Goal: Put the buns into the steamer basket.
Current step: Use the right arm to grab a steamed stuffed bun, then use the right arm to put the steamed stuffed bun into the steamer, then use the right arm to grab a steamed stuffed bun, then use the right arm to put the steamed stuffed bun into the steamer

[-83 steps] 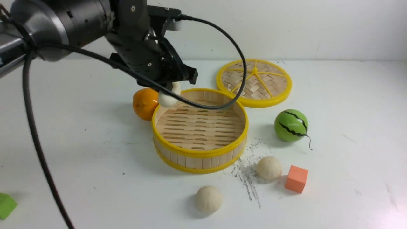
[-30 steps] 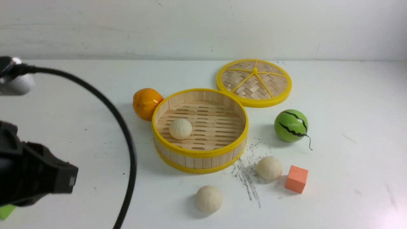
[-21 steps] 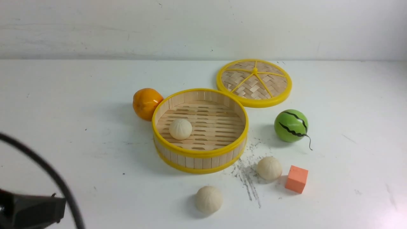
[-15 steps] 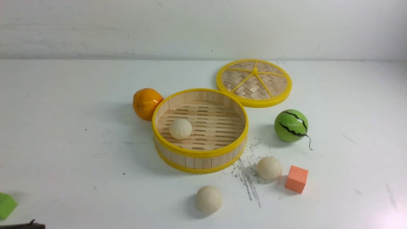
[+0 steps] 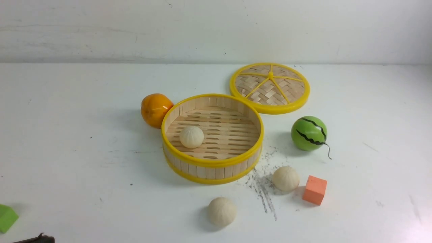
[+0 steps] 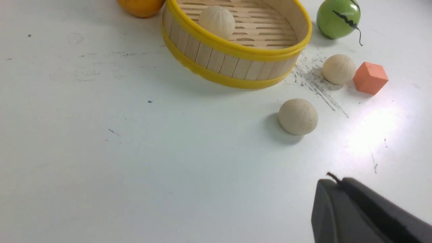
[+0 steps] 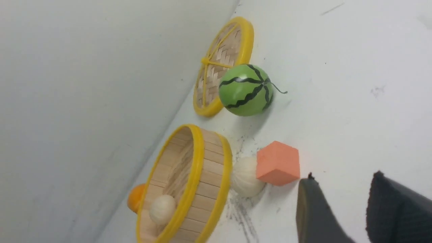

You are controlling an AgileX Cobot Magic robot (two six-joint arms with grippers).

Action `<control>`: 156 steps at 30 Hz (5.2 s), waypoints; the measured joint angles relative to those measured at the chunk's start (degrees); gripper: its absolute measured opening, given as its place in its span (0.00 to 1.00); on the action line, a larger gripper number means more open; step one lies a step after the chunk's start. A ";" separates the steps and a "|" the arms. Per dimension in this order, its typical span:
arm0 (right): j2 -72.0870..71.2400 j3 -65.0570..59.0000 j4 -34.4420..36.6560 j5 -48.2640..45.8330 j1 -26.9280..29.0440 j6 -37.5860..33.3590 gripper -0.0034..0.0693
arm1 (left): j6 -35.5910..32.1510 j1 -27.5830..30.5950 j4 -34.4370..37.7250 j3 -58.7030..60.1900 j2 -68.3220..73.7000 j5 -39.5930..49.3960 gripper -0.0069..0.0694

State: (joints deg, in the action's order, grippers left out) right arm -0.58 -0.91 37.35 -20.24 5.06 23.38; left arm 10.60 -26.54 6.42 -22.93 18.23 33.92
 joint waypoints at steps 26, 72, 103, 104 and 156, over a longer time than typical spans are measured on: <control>65.90 66.18 -14.53 -46.58 -23.74 -56.04 0.04 | 0.00 0.00 -0.37 0.12 0.00 -1.46 0.07; 124.54 121.49 -41.66 -45.26 -46.32 -22.52 0.07 | 0.00 0.00 0.72 0.12 0.00 -1.46 0.10; 118.65 122.26 -42.78 -49.98 -41.00 -17.00 0.83 | 0.00 0.00 0.79 0.12 0.00 -0.60 0.12; 115.85 118.87 -42.98 -50.14 -40.81 -17.38 0.77 | 0.00 0.00 0.74 0.12 0.00 -0.55 0.12; 123.62 111.72 -43.66 -29.39 -42.38 -15.42 0.14 | -0.05 0.00 2.98 0.12 -0.29 -1.69 0.16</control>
State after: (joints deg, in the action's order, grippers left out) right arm 123.04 110.81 -6.31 -49.63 -37.32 7.96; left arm 10.54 -26.54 9.40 -22.82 17.94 32.23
